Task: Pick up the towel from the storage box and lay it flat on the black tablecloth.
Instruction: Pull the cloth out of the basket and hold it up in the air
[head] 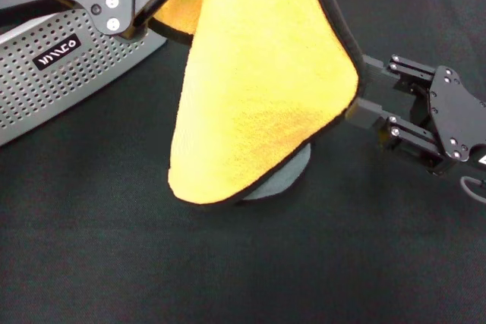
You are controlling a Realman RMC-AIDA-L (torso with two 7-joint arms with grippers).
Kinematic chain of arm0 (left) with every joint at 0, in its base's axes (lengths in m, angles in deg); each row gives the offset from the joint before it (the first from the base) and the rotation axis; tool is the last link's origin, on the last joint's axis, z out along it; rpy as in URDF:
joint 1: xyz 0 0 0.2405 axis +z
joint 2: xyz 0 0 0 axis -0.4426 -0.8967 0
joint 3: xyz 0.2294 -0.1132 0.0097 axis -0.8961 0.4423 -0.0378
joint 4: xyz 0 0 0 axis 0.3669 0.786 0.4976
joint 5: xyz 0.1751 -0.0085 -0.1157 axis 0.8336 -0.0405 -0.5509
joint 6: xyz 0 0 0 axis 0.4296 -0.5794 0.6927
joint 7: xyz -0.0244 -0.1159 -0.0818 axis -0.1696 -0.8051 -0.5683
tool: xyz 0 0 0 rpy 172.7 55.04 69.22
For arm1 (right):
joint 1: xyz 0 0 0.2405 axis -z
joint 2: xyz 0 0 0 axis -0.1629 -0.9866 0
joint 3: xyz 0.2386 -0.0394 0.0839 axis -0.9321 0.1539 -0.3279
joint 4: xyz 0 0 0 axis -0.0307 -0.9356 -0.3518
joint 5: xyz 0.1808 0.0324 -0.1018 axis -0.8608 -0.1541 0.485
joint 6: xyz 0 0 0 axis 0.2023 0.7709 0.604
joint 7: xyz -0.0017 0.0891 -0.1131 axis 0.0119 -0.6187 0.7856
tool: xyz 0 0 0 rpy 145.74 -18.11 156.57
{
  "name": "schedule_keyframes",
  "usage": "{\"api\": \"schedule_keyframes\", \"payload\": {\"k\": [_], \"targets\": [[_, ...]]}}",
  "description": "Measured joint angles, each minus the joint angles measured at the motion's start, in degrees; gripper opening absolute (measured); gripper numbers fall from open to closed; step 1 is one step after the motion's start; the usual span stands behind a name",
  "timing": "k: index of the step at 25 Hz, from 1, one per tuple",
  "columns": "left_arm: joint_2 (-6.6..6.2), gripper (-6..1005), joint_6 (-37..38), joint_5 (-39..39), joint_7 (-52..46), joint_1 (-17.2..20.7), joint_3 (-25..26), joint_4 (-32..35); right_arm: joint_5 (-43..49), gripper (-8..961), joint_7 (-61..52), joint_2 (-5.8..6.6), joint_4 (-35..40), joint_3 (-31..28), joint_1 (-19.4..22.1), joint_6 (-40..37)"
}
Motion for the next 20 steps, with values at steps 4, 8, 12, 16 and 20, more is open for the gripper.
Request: {"api": "schedule_keyframes", "payload": {"k": [4,8,12,16,20], "targets": [[0.00,10,0.01,-0.01,0.47,-0.08,-0.03,0.00,0.07,559,-0.11,0.01,0.07,0.00,-0.35,-0.02],[0.00,11,0.01,-0.01,0.58,-0.13,-0.29,0.00,0.13,444,-0.10,-0.02,-0.04,0.01,-0.67,-0.01],[0.01,11,0.00,-0.01,0.60,-0.13,-0.31,0.00,0.18,447,0.28,-0.02,0.20,0.97,-0.68,-0.20],[0.01,11,-0.03,-0.04,0.60,-0.11,-0.30,-0.06,0.20,423,0.61,-0.02,0.34,1.46,-0.60,-0.33],[0.01,12,-0.06,-0.07,0.60,-0.10,-0.28,-0.10,0.00,319,1.14,-0.02,0.39,1.41,-0.29,-0.70]]}}
